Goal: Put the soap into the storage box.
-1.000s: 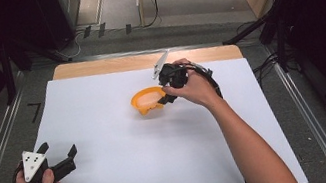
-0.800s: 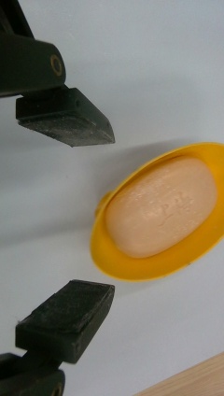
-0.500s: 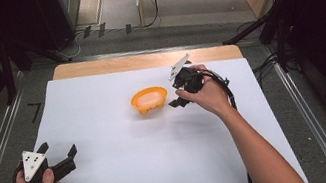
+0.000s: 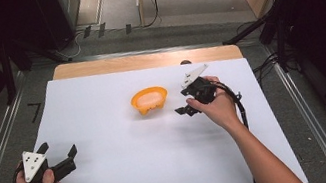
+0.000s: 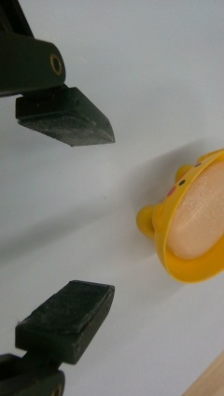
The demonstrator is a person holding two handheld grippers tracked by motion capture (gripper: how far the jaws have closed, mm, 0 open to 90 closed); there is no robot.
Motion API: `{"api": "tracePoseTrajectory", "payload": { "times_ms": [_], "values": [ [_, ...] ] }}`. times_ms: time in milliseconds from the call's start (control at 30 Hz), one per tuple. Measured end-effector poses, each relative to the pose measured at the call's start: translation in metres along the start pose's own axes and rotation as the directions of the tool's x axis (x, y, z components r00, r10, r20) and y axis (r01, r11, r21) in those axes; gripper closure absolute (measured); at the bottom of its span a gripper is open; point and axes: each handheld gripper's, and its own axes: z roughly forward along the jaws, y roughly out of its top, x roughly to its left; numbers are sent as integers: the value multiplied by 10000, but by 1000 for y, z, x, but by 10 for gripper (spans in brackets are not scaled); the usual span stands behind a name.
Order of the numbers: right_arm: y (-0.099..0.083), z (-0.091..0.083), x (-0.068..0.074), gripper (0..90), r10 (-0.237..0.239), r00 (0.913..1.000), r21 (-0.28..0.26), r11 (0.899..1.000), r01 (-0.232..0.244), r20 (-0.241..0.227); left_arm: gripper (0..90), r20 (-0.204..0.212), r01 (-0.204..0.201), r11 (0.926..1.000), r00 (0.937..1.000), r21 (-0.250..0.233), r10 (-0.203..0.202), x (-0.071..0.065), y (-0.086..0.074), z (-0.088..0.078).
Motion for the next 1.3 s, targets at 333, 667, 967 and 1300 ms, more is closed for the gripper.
{"api": "tracePoseTrajectory", "payload": {
  "times_ms": [333,667,967,1300],
  "values": [
    [-32,-18,10,199,852,9952,-1215,9895,-788,483,89,-24,-171,9998,9999,-109,170,-2,-1,-1],
    [-62,-30,26,141,1631,9786,-2233,9657,-1322,1258,89,-11,-153,9998,9999,-161,153,-1,-1,-1],
    [-97,-47,41,132,2217,9574,-3557,9233,-1450,1852,89,-46,-166,9997,9999,-197,165,-2,-1,-2],
    [-129,-59,55,58,3031,9222,-3908,8998,-1940,2401,89,-48,-181,9996,9998,-211,180,-2,-1,-2]
  ]
}}
